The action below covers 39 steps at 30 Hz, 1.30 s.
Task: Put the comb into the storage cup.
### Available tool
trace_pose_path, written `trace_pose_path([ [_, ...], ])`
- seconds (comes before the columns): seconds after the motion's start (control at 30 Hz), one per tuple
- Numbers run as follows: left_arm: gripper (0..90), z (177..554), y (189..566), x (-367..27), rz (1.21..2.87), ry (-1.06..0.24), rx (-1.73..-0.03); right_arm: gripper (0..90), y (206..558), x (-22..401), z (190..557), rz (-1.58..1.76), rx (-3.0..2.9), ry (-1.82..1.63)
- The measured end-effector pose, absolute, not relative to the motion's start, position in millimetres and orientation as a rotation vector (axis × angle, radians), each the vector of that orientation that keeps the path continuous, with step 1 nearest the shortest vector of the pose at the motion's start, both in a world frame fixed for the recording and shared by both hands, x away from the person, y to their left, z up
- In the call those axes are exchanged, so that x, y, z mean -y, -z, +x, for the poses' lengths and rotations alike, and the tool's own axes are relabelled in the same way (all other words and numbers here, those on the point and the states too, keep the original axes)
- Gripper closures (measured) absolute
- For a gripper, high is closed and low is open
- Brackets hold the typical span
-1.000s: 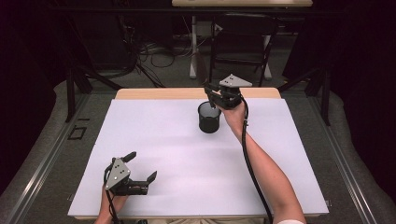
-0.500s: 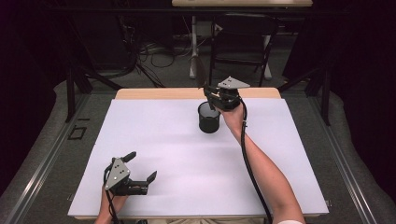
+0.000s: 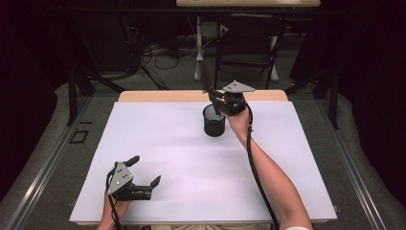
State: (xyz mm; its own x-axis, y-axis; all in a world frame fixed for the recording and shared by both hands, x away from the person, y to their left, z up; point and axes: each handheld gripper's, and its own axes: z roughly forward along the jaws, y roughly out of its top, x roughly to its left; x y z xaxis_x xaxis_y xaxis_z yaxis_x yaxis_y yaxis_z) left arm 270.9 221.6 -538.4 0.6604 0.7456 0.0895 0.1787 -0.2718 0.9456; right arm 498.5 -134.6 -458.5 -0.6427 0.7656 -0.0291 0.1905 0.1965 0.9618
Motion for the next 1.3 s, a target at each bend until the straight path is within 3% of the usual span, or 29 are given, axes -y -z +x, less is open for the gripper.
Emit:
trace_pose_path([
  [1.3, 0.2, 271, 539, -221, 1.807, -0.655, -0.742, 72.7, 478, 135, 500, 0.912, -2.018, -1.407],
])
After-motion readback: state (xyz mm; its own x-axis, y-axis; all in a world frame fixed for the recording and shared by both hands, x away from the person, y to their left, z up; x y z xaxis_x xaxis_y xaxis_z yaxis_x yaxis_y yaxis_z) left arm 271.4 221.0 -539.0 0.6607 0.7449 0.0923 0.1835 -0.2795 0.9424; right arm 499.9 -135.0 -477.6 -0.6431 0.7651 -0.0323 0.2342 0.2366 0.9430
